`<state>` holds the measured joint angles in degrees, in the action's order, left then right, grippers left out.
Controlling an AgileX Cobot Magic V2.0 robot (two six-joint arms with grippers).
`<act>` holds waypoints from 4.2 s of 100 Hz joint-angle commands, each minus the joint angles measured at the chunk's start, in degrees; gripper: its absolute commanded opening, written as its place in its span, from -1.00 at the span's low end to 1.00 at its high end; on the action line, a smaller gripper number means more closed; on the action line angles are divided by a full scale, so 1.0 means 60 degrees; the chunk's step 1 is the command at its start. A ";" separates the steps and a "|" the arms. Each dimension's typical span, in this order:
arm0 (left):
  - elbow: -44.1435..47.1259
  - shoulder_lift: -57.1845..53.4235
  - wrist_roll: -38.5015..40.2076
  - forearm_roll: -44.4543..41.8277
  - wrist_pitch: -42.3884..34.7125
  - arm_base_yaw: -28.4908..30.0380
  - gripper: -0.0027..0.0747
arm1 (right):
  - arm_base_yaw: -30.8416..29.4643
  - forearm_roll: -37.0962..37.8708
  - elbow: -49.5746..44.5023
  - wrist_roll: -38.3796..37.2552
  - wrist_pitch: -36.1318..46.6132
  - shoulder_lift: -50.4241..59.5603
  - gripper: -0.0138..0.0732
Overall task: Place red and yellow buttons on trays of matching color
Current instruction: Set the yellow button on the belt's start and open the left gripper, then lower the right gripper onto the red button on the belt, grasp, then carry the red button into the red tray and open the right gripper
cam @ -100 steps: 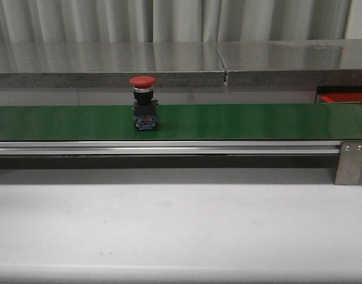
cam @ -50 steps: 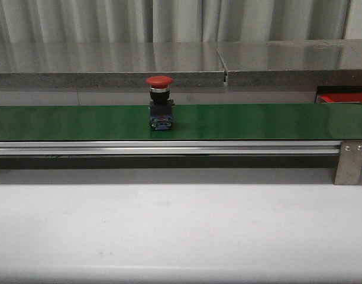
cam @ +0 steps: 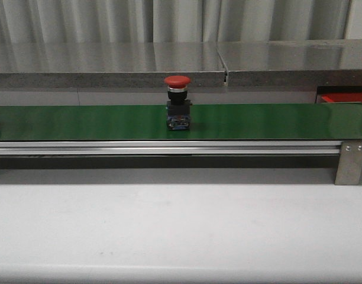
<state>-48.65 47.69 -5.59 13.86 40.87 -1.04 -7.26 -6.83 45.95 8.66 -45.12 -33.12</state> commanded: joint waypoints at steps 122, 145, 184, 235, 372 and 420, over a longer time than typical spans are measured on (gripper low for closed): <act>-0.0232 -0.0240 0.0013 0.0061 -0.0300 -0.0104 -0.98 | 0.3172 -0.0088 0.5166 0.0280 0.0611 -0.7951 0.74; -0.0232 -0.0240 0.0013 0.0061 -0.0300 -0.0104 -0.98 | 0.3549 -0.0088 0.6701 0.0291 -0.0457 -0.9543 0.74; -0.0232 -0.0240 0.0013 0.0061 -0.0300 -0.0104 -0.98 | 0.3977 -0.0391 0.8604 0.0688 -0.1965 -1.1595 0.74; -0.0232 -0.0240 0.0013 0.0061 -0.0300 -0.0104 -0.98 | 0.3969 -0.0653 0.8719 0.0798 -0.1825 -1.2172 -0.24; -0.0232 -0.0240 0.0013 0.0061 -0.0390 -0.0104 -0.98 | -0.2518 -0.0675 0.8071 -0.0577 -0.0424 -1.0912 -0.38; -0.0232 -0.0240 0.0013 0.0061 -0.0438 -0.0104 -0.98 | -0.2545 -0.0953 0.8071 -0.0661 0.0893 -1.2421 -0.38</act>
<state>-48.52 46.68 -5.59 13.55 42.20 -1.04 -22.09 -10.92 93.05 4.93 -44.40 -109.84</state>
